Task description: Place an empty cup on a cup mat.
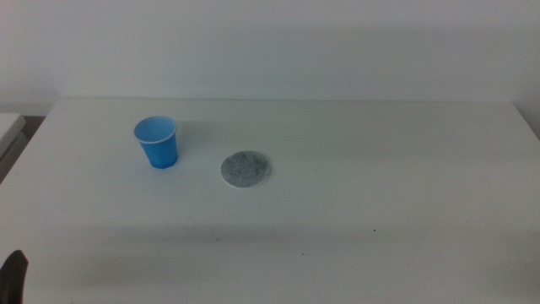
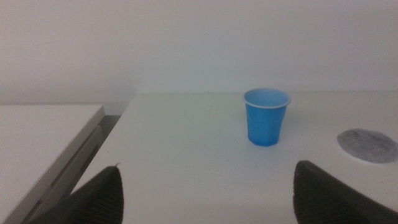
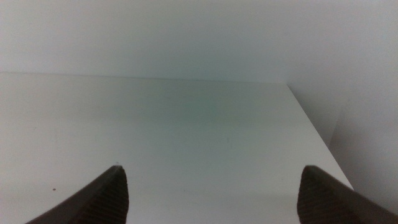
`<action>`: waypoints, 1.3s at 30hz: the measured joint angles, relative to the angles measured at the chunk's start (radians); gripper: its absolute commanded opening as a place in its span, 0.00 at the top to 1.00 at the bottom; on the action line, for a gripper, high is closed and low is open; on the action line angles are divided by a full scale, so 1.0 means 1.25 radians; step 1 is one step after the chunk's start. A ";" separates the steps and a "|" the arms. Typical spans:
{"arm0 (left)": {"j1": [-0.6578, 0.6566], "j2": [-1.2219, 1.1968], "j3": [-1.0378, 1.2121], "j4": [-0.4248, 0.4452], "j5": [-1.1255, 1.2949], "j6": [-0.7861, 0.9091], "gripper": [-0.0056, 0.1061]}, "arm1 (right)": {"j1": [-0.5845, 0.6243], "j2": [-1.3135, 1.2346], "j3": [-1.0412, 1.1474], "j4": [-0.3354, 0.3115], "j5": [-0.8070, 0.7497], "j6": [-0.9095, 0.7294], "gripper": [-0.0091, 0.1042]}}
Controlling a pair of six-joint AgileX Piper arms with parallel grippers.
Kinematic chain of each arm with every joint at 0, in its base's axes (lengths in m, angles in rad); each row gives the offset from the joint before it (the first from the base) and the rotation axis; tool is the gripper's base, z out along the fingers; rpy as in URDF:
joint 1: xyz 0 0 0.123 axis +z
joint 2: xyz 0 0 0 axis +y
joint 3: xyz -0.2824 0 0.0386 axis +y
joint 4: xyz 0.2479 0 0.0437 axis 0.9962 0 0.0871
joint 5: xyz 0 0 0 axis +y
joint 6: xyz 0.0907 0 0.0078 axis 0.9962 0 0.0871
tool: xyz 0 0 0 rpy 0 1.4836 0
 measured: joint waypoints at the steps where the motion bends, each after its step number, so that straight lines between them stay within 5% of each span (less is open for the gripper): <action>1: 0.000 0.002 -0.008 0.000 0.009 0.000 0.11 | 0.000 0.000 0.000 0.000 0.000 0.000 0.10; 7: 0.000 0.202 -0.266 0.000 0.134 0.000 0.11 | 0.000 0.000 0.000 0.000 0.000 0.000 0.10; 23: -0.002 1.099 -1.094 -0.040 0.643 0.000 0.11 | 0.000 0.000 0.000 0.000 0.000 0.000 0.10; 31: -0.008 1.420 -1.294 -0.101 0.694 0.005 0.11 | 0.000 0.000 0.000 0.000 0.000 0.000 0.10; 39: -0.045 1.625 -1.423 -0.075 0.698 0.000 0.11 | 0.000 0.000 0.000 0.000 0.000 0.000 0.10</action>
